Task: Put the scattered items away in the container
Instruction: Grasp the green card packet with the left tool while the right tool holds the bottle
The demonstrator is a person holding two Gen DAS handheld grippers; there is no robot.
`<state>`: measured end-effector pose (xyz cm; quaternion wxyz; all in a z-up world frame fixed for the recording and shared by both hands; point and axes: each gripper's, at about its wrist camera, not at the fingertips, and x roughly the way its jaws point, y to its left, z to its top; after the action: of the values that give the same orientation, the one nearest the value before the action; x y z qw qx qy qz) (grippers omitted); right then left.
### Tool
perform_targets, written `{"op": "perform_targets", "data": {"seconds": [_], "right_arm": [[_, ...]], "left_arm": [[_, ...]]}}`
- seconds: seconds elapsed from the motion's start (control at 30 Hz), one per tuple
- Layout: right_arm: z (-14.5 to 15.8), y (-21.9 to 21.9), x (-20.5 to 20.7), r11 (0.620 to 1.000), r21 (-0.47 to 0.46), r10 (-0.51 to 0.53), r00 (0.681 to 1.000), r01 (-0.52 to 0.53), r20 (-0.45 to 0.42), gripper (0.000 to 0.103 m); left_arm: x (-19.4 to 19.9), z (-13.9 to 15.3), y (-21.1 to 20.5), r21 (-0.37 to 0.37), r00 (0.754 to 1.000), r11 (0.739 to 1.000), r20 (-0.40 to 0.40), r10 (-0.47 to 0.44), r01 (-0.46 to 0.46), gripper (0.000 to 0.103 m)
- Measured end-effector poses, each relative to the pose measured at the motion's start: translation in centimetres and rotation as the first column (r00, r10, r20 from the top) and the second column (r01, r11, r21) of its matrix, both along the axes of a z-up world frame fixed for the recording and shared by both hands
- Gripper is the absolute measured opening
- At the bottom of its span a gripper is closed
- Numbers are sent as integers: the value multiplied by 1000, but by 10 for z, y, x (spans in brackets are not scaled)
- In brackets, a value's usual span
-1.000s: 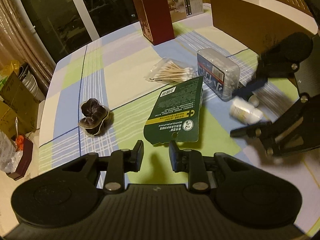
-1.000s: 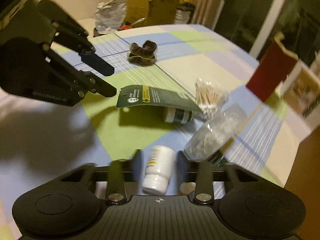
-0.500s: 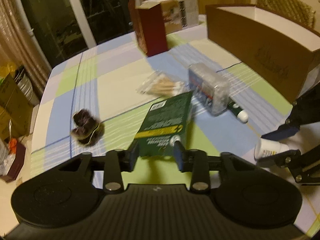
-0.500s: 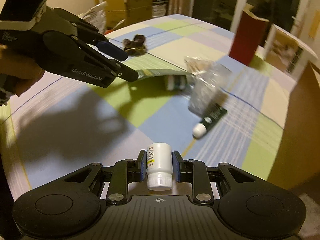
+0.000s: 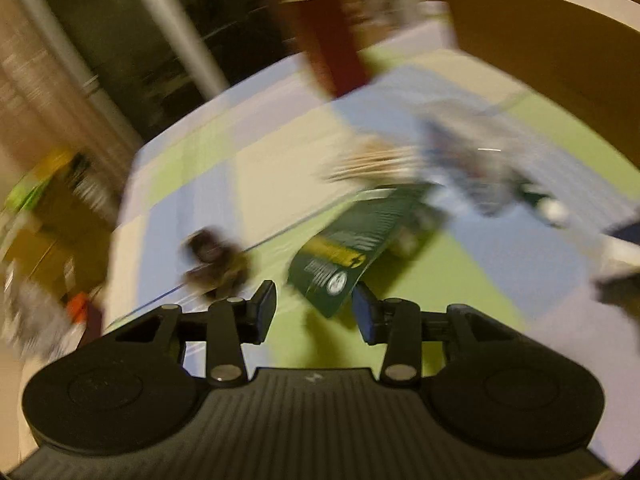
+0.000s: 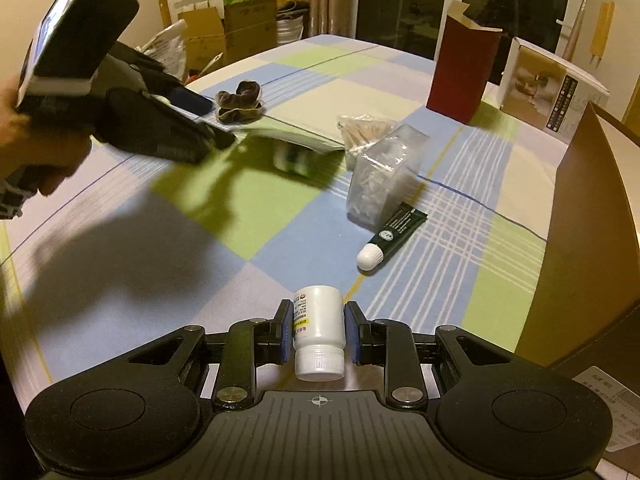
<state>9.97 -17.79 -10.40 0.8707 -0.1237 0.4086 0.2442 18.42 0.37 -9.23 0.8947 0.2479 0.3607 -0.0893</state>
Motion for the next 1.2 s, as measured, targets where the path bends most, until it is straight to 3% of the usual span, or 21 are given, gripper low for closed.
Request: {"op": "perform_targets", "data": {"seconds": [0.1,0.2,0.4,0.57,0.83,1.0,1.2], "right_arm": [[1,-1,0,1000,-1,-10,1000,10,4,29],[3,-3,1,999,-3,-34,999,34,9,29],[2,-13,5,994,-2,-108,994,108,5,29],[1,-17,6,992,11,-124,992,124,-4,29],[2,-24,6,989,25,-148,989,148,-3,29],[2,-23,6,989,28,-148,989,148,-2,29],[9,-22,5,988,31,-150,989,149,19,29]], "left_arm": [[4,5,17,-43,994,993,2,106,-106,37],[-3,12,23,-131,990,982,-26,138,-140,38],[-14,13,0,-279,991,955,-106,78,-105,52],[-3,3,-25,-277,993,957,-102,64,-90,52],[20,-11,-43,-263,985,950,-76,153,-168,50],[26,-16,-43,-247,980,948,-69,189,-200,30],[19,-10,-40,-240,982,953,-68,174,-185,30]]}}
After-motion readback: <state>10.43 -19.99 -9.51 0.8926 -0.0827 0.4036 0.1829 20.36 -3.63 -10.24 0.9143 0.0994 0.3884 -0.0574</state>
